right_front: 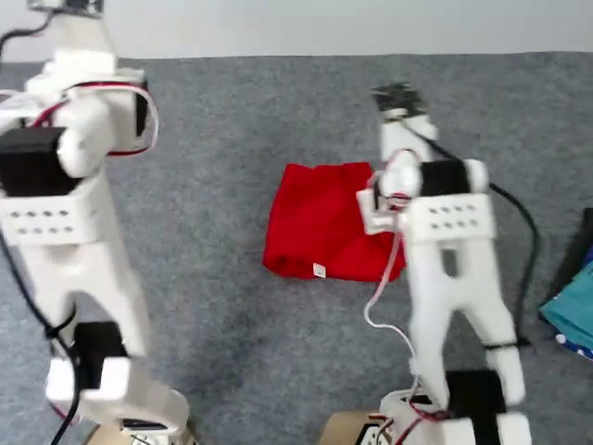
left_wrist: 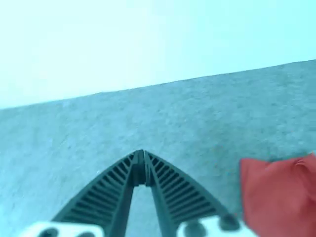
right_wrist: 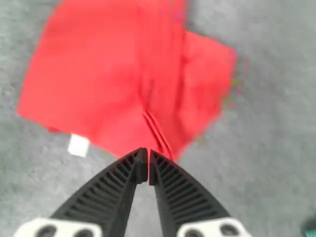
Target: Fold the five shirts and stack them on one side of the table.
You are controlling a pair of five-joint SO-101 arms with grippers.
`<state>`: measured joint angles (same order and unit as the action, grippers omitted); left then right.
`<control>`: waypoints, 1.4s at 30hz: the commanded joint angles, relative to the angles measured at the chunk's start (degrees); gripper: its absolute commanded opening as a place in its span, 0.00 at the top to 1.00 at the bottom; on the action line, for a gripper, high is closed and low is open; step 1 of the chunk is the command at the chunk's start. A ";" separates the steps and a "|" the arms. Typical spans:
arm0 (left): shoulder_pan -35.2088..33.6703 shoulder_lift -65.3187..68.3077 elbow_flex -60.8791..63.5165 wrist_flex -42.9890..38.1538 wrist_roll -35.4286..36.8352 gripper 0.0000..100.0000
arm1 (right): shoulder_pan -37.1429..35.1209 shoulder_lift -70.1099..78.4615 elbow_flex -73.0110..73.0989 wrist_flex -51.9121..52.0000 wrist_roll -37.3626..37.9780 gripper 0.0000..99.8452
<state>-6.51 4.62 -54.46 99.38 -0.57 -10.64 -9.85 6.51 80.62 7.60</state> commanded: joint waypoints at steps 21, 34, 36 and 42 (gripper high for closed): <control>-14.51 -14.86 22.11 1.05 0.26 1.00 | 14.90 24.13 -0.70 -24.75 11.43 0.99; -14.51 -15.03 22.20 1.14 0.26 1.00 | 11.74 7.96 -0.62 -14.11 15.12 0.98; -14.51 -15.03 22.20 1.14 0.26 1.00 | 7.87 6.11 -0.44 -12.62 14.95 0.98; -14.51 -15.03 21.93 1.14 0.26 1.00 | -1.71 7.78 -0.26 -10.33 5.27 0.99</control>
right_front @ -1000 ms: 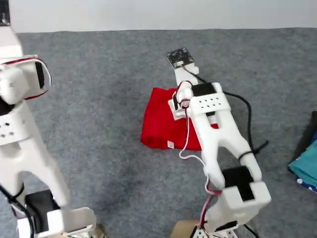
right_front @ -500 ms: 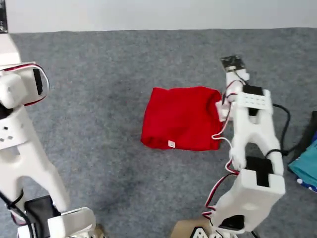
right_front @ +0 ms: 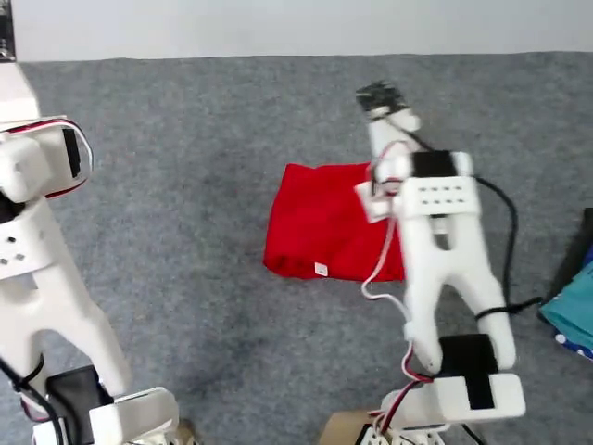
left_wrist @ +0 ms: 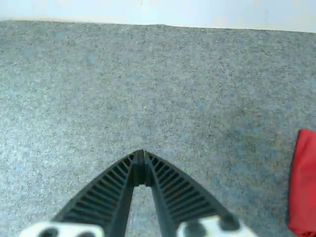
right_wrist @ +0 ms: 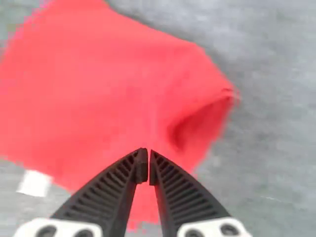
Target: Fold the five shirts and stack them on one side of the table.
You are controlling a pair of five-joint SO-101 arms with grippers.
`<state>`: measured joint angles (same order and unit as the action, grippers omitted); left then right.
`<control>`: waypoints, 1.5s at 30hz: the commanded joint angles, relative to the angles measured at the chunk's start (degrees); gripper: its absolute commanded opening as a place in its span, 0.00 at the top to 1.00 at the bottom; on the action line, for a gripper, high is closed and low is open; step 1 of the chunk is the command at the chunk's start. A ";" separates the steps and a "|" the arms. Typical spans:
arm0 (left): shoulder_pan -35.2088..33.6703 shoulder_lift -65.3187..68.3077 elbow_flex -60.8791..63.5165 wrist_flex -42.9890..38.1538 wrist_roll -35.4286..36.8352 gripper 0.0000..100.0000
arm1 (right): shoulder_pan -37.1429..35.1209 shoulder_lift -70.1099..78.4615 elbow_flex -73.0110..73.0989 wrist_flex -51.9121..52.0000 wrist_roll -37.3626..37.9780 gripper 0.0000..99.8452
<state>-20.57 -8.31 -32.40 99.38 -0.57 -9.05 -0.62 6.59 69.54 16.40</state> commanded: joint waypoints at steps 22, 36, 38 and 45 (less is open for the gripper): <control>-0.44 -2.20 -0.13 1.14 0.18 1.00 | 14.90 18.07 -0.79 1.10 3.16 0.99; -0.44 -2.20 -0.13 1.14 0.18 1.00 | -1.10 -1.36 -0.97 12.18 -1.49 0.99; -0.44 -2.20 -0.13 1.14 0.18 1.00 | -4.79 -0.84 -0.97 11.82 -3.96 0.99; -0.44 -2.20 -0.22 1.14 0.18 1.00 | -14.81 6.73 -0.97 10.33 -6.77 0.99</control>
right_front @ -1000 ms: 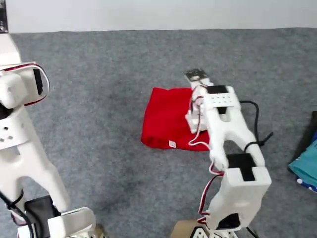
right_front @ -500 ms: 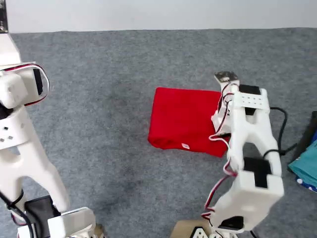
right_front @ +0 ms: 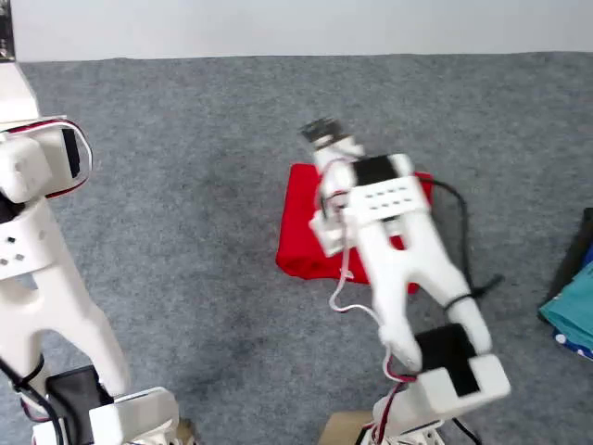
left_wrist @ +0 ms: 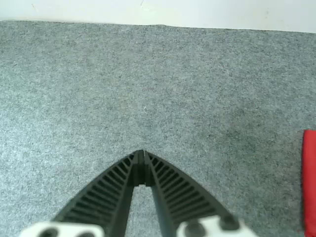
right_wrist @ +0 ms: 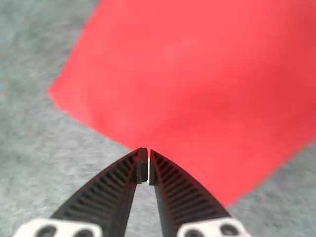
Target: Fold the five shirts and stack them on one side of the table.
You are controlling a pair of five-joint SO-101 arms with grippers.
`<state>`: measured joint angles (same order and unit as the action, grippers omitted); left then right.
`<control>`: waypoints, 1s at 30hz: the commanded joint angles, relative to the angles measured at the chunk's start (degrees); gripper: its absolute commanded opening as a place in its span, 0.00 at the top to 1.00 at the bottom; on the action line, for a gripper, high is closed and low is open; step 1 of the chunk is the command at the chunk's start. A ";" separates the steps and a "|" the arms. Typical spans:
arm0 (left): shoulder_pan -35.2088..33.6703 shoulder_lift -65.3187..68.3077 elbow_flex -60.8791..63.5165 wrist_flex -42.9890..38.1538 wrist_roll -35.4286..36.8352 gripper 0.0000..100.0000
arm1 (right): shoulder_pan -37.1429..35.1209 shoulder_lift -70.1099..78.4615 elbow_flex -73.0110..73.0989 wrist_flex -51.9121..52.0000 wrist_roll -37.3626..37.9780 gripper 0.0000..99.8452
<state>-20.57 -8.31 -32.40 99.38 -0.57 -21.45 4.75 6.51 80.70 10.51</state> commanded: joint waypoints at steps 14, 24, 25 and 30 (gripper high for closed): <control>-0.44 -5.19 0.04 1.14 0.18 1.00 | -5.14 18.95 -5.80 -9.01 -0.53 0.99; -0.44 -9.14 0.13 1.14 -2.90 1.00 | -6.02 6.11 -14.77 6.90 -0.62 0.99; -0.44 -9.23 0.13 1.14 -3.08 1.00 | -6.73 5.67 -14.51 6.73 -0.70 0.99; -0.44 -10.64 0.13 1.14 -3.08 1.00 | -10.51 8.31 -10.20 2.07 -1.41 0.99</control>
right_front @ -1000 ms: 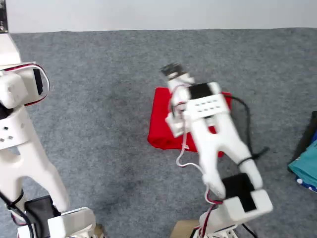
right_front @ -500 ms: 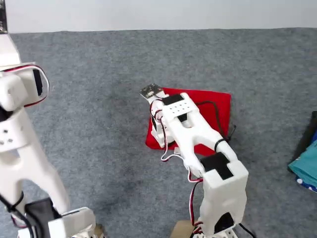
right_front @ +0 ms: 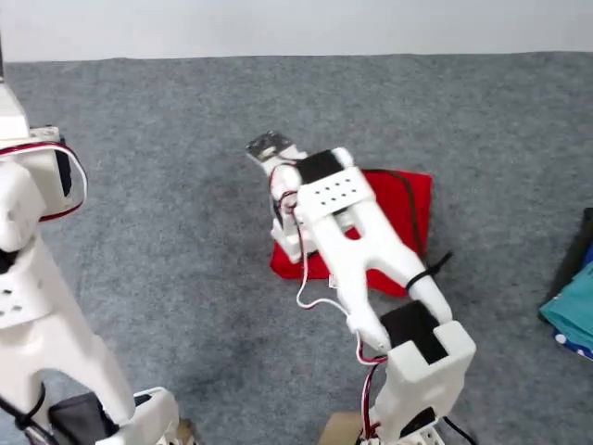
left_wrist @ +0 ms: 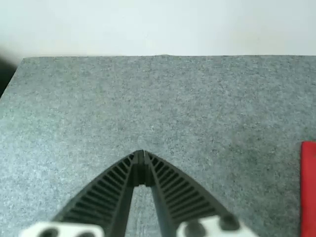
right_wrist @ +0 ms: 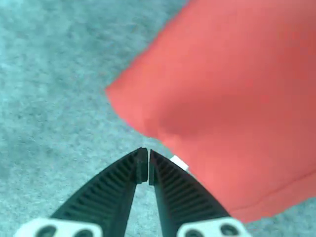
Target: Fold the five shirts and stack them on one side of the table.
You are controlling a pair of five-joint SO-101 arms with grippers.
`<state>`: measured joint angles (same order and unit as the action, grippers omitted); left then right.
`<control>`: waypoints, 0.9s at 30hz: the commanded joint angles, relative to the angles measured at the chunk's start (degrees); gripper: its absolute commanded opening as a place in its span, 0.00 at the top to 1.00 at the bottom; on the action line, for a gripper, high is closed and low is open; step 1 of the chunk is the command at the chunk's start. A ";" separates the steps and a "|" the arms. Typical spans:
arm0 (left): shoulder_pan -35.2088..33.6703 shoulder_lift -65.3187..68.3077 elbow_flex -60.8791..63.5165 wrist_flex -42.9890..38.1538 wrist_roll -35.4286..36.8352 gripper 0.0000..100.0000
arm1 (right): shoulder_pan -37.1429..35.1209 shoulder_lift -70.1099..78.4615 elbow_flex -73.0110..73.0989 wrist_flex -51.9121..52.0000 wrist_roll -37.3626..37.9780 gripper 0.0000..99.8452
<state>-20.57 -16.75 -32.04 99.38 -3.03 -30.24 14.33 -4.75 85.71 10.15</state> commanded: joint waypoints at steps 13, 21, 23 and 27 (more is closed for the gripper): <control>-1.85 -4.48 -0.22 1.14 -0.70 1.00 | -2.51 5.76 2.90 -9.19 -3.87 0.99; -8.44 -4.48 -0.22 1.14 -0.70 1.00 | 3.12 -8.31 2.81 -1.80 -3.87 0.99; -9.23 -4.48 -0.22 1.14 -0.70 1.00 | 6.99 -9.80 2.81 -1.36 -3.69 0.99; -9.49 -4.48 -0.22 1.14 -0.70 1.00 | 15.69 -9.19 2.64 -7.43 -3.08 0.99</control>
<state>-29.71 -19.82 -32.04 99.38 -3.03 -20.48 7.82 0.35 82.37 6.90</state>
